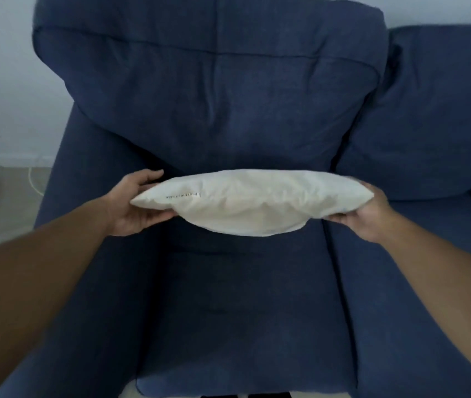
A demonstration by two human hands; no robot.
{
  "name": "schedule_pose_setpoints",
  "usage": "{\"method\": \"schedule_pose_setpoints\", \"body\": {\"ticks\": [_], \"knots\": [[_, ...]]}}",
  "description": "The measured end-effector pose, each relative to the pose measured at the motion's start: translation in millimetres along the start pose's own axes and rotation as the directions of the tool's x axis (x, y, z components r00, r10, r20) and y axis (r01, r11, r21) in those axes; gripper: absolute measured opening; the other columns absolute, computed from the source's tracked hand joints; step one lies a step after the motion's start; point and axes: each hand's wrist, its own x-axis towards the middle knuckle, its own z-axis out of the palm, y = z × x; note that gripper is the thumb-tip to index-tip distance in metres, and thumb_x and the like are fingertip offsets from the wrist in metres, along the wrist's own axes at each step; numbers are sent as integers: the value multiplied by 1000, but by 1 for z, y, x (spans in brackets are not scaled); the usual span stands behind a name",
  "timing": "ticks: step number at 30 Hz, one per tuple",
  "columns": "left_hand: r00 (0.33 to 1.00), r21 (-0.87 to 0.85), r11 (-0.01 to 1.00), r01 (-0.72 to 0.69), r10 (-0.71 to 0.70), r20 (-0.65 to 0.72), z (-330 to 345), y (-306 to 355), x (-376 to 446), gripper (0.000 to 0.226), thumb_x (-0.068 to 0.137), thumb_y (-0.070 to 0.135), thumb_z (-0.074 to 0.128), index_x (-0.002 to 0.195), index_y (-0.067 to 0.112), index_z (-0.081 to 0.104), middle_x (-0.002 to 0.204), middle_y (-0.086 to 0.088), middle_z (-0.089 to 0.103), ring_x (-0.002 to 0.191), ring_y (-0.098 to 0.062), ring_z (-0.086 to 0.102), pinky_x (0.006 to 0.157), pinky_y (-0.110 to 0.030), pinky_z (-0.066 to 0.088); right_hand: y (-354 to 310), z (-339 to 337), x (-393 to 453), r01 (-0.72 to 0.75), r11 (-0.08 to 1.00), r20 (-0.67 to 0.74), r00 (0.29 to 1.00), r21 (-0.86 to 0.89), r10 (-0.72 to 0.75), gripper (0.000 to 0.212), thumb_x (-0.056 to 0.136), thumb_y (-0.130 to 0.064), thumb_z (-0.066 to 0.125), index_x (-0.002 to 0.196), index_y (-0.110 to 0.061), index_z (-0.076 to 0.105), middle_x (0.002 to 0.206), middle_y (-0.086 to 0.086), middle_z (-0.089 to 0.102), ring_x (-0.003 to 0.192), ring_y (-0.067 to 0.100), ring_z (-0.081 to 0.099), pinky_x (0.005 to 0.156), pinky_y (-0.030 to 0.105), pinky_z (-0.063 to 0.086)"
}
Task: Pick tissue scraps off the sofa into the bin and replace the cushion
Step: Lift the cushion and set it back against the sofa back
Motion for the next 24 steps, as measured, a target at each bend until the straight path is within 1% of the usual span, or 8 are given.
{"method": "schedule_pose_setpoints", "body": {"ticks": [4,6,8,10,12,14,17,24], "knots": [[985,-195,966,-171,163,-57,15,14,10,61,93,52,55,133,7,63,131,-17,66,112,-35,69,88,-46,60,1,7,18,137,989,-53,990,54,-134,44,94,-3,38,118,-21,70,113,6,77,101,31,75,85,49,60],[962,-201,942,-269,254,-96,30,20,15,70,90,69,47,129,14,68,126,-13,70,113,-36,68,92,-48,57,-4,14,24,209,978,-93,973,-20,-210,39,95,-10,40,116,-24,69,115,1,75,104,26,73,88,45,56],[933,-104,931,-350,336,-130,50,27,16,79,86,82,35,125,23,71,121,-4,74,111,-30,69,94,-48,55,-9,24,29,293,952,-104,948,-87,-301,26,103,-32,44,117,-28,66,118,-7,71,104,14,68,85,35,50],[886,80,912,-401,409,-219,69,32,21,72,87,82,39,123,27,68,116,0,74,105,-24,70,87,-43,57,-15,30,39,375,909,-63,918,-183,-392,30,103,-52,49,117,-30,63,114,-15,69,101,2,66,84,26,49],[810,295,851,-435,512,-285,81,35,27,56,91,70,52,124,26,62,113,6,71,102,-19,70,77,-37,58,-22,33,52,405,876,-72,897,-261,-436,32,100,-57,51,114,-30,63,108,-14,70,98,2,66,86,29,54],[732,403,787,-468,600,-322,86,40,35,44,96,59,55,126,27,59,113,12,68,104,-13,67,79,-35,58,-31,35,64,422,847,-118,870,-323,-478,34,100,-54,47,113,-27,62,102,-13,68,94,4,65,88,34,54],[664,423,747,-514,658,-355,90,53,49,36,99,55,54,125,31,59,114,15,66,105,-6,64,93,-40,57,-48,36,77,439,816,-159,837,-377,-524,36,103,-53,42,119,-26,62,97,-17,64,90,1,60,86,33,50],[620,415,748,-518,663,-420,91,70,86,31,97,55,55,116,31,59,108,14,67,101,-9,65,92,-42,58,-68,42,106,366,802,-153,862,-473,-483,45,98,-61,46,132,-34,59,115,-16,63,106,11,60,92,34,48]]}}
